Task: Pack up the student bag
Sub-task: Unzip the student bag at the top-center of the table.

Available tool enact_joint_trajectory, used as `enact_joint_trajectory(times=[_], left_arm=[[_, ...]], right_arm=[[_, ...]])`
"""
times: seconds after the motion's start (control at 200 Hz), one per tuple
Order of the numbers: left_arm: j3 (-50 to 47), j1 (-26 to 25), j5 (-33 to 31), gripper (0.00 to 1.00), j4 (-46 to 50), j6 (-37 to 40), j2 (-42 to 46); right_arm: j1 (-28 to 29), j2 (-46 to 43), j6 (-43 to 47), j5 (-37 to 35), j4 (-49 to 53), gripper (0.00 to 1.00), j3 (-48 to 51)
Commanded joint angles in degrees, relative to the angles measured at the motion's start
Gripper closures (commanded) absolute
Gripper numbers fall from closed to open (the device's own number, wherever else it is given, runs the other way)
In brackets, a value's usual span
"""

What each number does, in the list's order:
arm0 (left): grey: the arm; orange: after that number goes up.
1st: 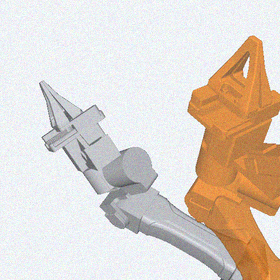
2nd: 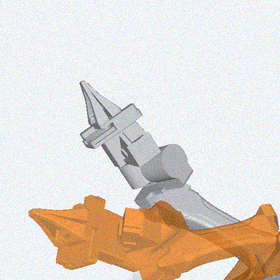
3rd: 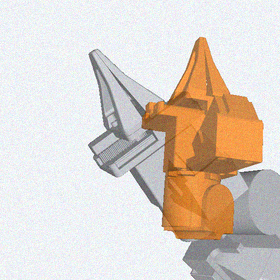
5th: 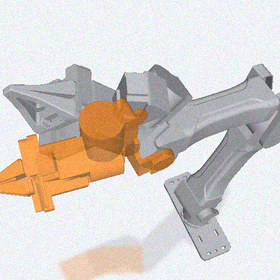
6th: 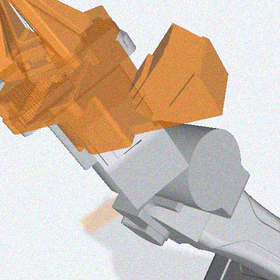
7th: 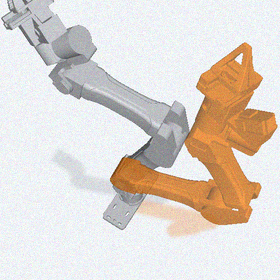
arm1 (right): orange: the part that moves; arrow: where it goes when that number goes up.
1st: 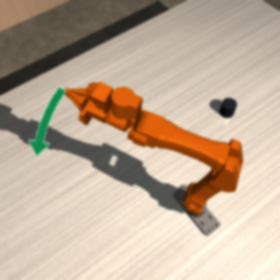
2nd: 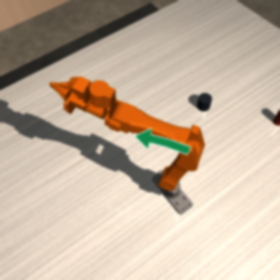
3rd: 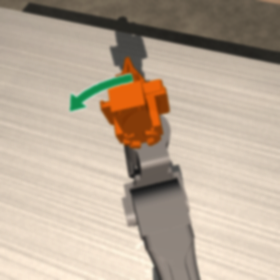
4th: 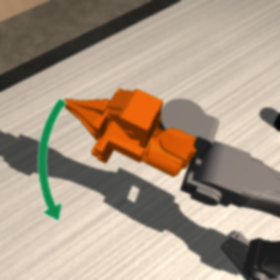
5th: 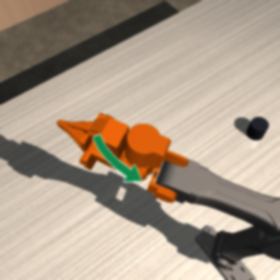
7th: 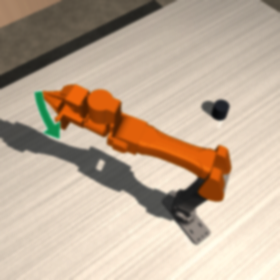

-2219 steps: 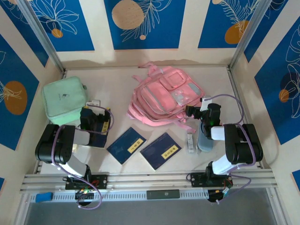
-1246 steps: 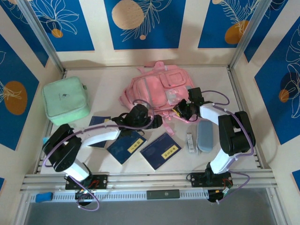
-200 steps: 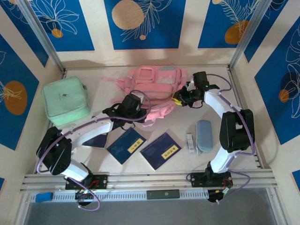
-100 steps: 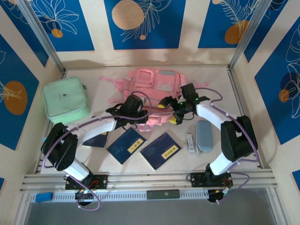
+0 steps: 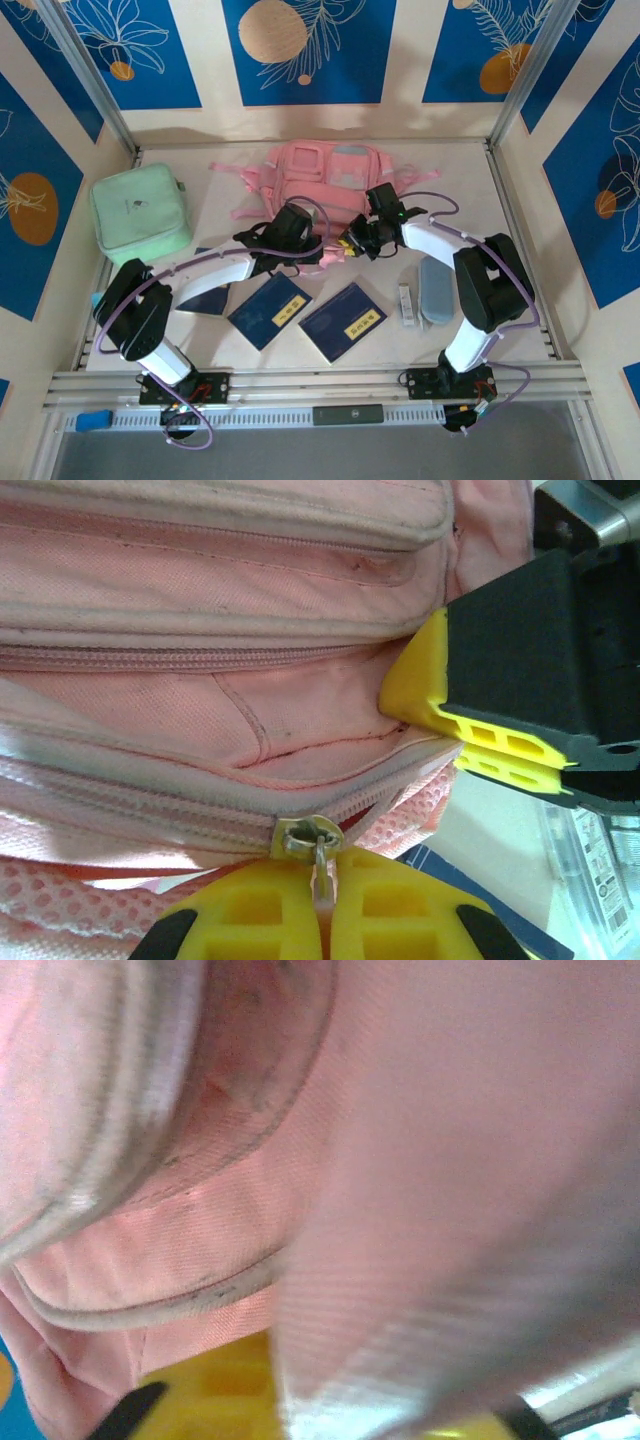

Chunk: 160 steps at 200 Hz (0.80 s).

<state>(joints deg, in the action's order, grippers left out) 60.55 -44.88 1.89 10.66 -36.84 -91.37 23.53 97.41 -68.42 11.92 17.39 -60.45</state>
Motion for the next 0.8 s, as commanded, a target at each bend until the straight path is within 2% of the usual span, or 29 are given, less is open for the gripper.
enact_joint_trajectory(times=[0.0, 0.055, 0.18, 0.295, 0.405, 0.51, 0.795], left_arm=[[2.05, -1.39, 0.51, 1.00, -2.18, 0.43, 3.59], [0.70, -1.29, -1.17, 1.00, -1.04, 0.58, 5.42], [-1.76, 0.20, -4.79, 1.00, 4.50, 3.79, 9.26], [-3.30, 4.54, -4.35, 1.00, 10.00, 8.11, 10.70], [-5.98, 10.65, -2.95, 1.00, 9.84, 9.38, 11.56], [-6.96, 14.39, -0.93, 1.00, 7.35, 10.09, 10.72], [-6.45, 14.82, -0.45, 1.00, 2.24, 8.94, 7.43]], right_arm=[[-2.86, 0.06, 7.37, -2.83, -0.47, 0.94, -2.59], [-4.65, -0.10, 9.93, -2.00, 0.66, 1.00, -2.92], [-9.94, -1.51, 14.27, 0.15, 1.24, 1.00, -2.20], [-14.27, -2.21, 18.64, 2.05, 4.12, 1.00, -3.31], [-16.68, -3.63, 20.62, 1.99, 5.29, 1.00, -3.32], [-16.30, -4.53, 21.57, 1.61, 5.29, 1.00, -3.44], [-12.57, -6.10, 19.76, 1.97, 5.61, 1.00, -3.66]])
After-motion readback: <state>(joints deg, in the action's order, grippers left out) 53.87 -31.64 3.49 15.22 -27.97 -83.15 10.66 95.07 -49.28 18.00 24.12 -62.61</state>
